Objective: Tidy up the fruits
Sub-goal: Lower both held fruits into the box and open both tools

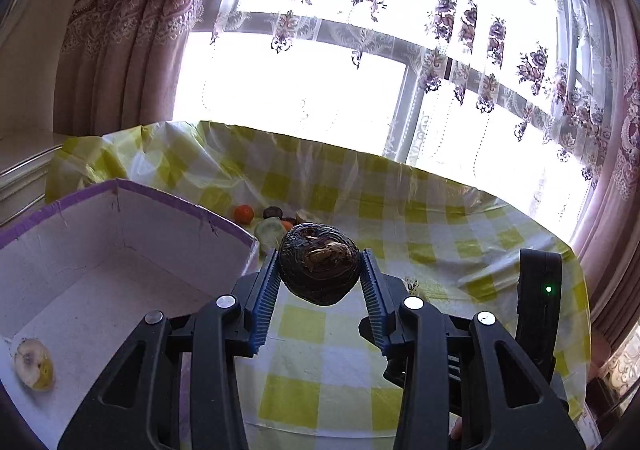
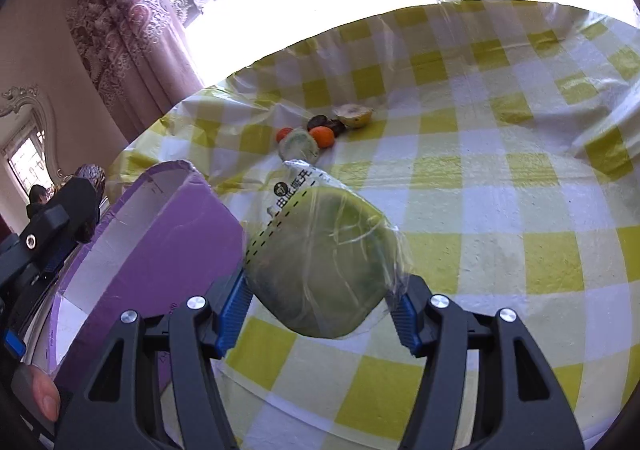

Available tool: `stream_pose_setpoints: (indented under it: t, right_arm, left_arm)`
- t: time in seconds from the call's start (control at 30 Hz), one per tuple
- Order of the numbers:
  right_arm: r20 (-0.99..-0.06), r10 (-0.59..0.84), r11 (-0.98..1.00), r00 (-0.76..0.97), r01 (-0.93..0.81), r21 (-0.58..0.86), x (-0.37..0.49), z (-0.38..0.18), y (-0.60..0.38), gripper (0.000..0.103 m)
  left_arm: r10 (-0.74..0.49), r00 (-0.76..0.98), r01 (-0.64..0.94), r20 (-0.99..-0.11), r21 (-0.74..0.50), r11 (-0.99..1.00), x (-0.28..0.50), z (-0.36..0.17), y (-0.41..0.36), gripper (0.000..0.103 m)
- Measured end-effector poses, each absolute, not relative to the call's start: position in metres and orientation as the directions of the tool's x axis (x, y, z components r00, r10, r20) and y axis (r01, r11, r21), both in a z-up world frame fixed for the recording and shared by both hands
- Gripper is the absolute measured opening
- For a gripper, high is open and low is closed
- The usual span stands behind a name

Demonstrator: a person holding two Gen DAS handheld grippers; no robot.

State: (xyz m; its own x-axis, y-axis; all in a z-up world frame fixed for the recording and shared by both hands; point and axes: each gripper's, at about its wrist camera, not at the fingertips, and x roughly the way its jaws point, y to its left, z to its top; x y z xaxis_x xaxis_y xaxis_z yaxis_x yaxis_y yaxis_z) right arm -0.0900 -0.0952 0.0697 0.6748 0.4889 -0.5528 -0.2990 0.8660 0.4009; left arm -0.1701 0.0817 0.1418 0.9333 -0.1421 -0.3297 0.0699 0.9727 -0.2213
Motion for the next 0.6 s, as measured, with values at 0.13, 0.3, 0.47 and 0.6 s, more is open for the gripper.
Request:
stream_pose_setpoints:
  t: [0.13,0.3,0.47,0.6]
  right_arm:
    - [-0.496,0.542,0.839,0.678,-0.408,0.359,-0.106,0.097,-0.063,0.061]
    - [-0.425,0.622,0.781,0.658,-0.557,0.281,-0.132,0.128,-0.019,0.061]
    - [-0.376,0.693,0.709,0.615,-0.677,0.199,-0.152,0.150,0.024,0.062]
    - [-0.394,0.720,0.663,0.571,-0.734,0.148,-0.158,0.154,0.061,0.062]
  left_arm:
    - [-0.061,0.962,-0.001,-0.267,-0.227,0.974,-0.190,0.162,0.112,0.039]
    - [0.038,0.967,-0.109,-0.253,-0.271,0.957,-0.212,0.176,0.156,0.039]
    - [0.160,0.944,-0.242,-0.288,-0.275,0.930,-0.226,0.173,0.190,0.039]
    - [0.262,0.906,-0.349,-0.334,-0.235,0.907,-0.231,0.161,0.211,0.039]
